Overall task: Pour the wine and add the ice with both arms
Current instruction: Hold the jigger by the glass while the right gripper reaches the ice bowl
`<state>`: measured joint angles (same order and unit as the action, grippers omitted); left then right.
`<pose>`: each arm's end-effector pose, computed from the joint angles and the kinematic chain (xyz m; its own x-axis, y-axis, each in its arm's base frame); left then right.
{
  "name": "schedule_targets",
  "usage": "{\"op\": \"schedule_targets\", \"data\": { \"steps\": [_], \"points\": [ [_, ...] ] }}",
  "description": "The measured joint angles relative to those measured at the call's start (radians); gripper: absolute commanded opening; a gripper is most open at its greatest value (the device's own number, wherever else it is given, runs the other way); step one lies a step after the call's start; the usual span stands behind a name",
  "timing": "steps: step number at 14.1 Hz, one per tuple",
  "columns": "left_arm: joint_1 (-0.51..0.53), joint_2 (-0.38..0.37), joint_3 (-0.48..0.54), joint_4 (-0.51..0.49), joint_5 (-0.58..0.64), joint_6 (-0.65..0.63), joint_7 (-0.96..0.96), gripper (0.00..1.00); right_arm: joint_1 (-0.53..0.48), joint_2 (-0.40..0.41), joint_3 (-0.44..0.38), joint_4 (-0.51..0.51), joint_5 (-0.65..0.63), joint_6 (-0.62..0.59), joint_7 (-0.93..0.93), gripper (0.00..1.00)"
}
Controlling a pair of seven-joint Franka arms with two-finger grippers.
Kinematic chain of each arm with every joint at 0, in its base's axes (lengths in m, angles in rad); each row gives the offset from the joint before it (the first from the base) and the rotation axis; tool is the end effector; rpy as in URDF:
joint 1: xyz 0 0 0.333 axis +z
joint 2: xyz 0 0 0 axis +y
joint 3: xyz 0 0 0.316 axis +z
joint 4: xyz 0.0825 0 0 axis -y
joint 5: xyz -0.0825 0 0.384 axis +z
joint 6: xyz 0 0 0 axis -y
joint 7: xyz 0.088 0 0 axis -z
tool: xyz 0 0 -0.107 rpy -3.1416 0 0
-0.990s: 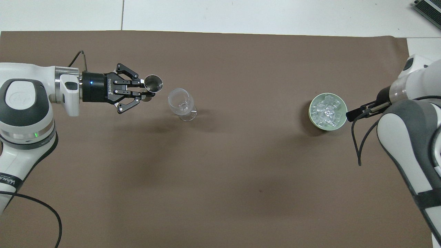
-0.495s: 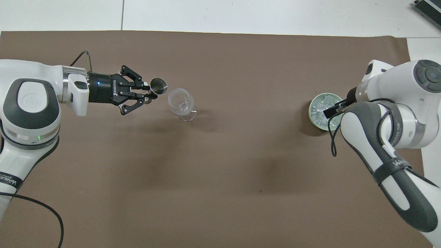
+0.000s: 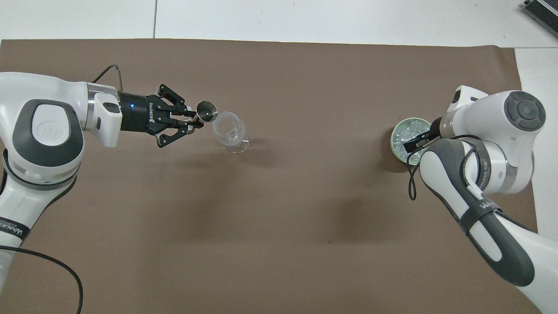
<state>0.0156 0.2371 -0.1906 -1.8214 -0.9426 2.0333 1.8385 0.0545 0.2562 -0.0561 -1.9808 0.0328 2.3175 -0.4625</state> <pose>0.6121 -0.1470 0.4297 0.0130 -0.6401 0.7682 -0.9997 -0.0245 -0.0035 0.6091 0.0009 0.3460 0.9008 0.4274 0.0775 0.4267 -0.9040 0.0257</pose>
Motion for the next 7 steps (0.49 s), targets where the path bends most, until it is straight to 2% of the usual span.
{"op": "schedule_targets", "data": {
  "steps": [4, 7],
  "points": [
    [-0.008, -0.003, 0.0, 0.02, 0.068, 0.003, -0.052, 0.04, 0.0, 0.002, 0.0, -0.01, 0.0, 0.0, 0.0, 0.7],
    [-0.014, -0.007, -0.001, 0.026, 0.13, 0.004, -0.127, 0.04, 0.0, 0.002, 0.0, -0.019, 0.0, 0.0, 0.0, 0.59]
  ]
}}
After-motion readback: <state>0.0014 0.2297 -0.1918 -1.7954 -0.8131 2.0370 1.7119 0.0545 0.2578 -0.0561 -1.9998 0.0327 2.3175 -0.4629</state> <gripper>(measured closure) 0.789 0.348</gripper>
